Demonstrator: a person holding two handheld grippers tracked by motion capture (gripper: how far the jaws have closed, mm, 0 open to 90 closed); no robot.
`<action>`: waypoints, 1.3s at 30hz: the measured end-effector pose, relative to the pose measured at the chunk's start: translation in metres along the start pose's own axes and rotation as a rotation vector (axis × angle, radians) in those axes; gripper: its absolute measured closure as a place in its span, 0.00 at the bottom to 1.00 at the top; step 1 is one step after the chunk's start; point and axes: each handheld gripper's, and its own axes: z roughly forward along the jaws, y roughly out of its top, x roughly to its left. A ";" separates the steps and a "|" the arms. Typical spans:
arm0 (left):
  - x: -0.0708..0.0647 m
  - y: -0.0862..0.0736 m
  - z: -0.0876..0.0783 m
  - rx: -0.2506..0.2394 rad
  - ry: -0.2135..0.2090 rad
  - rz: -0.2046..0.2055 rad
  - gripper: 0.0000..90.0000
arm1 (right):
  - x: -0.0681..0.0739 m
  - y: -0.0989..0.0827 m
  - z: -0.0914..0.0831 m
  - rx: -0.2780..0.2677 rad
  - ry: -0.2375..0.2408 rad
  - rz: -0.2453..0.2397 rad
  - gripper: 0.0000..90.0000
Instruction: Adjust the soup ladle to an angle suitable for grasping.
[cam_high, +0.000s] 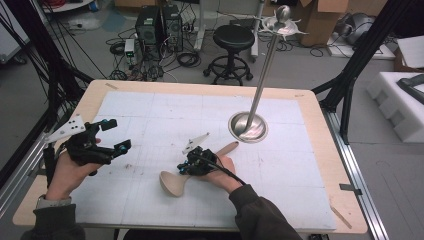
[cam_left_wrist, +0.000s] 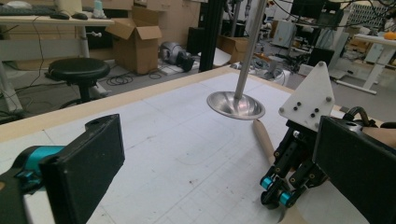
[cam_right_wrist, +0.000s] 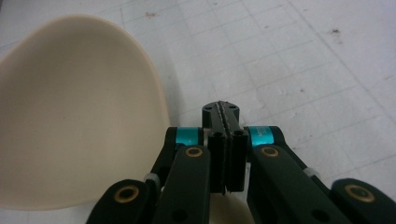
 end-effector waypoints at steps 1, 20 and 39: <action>0.000 0.000 0.000 0.000 0.001 0.000 0.03 | 0.000 0.000 0.000 -0.002 0.003 -0.010 1.00; 0.001 -0.001 -0.002 0.002 0.004 0.000 0.03 | 0.015 -0.021 -0.021 0.029 0.041 -0.044 1.00; 0.000 -0.001 -0.004 -0.002 0.007 -0.004 0.03 | 0.030 -0.066 -0.061 0.017 0.034 -0.017 1.00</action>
